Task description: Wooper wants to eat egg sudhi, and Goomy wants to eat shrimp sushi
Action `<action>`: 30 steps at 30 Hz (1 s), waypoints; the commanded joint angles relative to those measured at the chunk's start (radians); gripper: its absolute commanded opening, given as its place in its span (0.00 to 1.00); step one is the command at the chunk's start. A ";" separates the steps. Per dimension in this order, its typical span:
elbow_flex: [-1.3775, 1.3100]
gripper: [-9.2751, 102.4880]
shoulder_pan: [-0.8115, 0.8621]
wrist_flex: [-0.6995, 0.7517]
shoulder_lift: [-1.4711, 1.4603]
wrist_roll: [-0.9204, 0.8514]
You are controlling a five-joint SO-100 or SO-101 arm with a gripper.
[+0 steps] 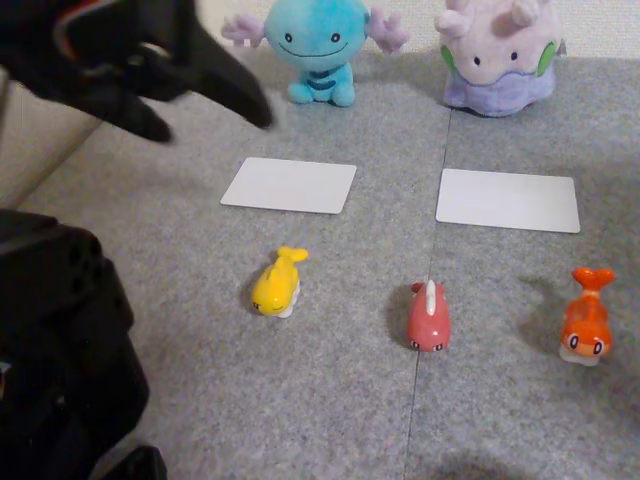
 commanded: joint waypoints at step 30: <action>-0.034 0.26 0.196 -0.360 -0.910 -0.173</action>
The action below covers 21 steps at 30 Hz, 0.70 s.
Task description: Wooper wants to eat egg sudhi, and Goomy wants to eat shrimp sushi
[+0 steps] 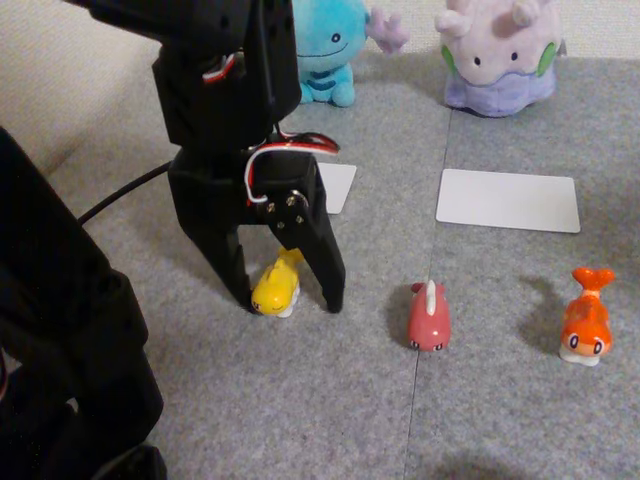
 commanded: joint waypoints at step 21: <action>-0.218 0.12 -0.043 0.018 -0.026 0.153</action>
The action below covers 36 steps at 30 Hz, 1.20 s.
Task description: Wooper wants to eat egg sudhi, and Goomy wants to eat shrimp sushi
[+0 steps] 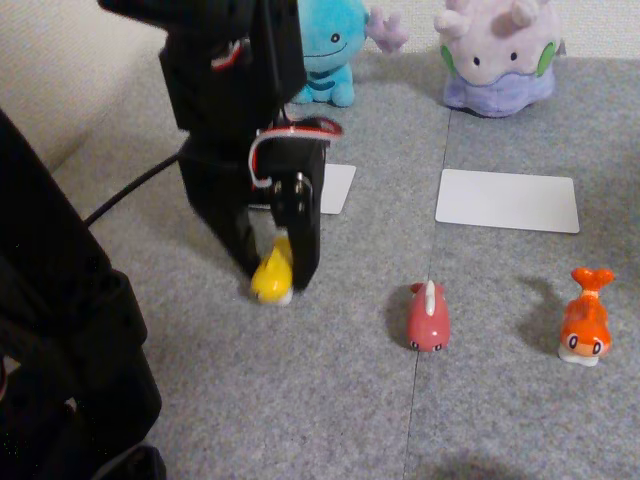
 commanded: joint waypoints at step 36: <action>-0.873 0.25 -0.218 0.074 -0.663 0.198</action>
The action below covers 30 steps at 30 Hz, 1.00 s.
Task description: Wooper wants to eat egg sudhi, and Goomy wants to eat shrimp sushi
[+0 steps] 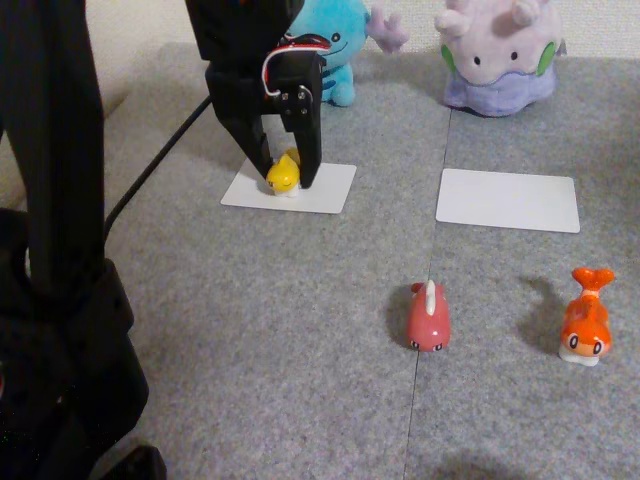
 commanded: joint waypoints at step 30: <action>-0.023 0.45 0.629 0.453 0.601 -0.517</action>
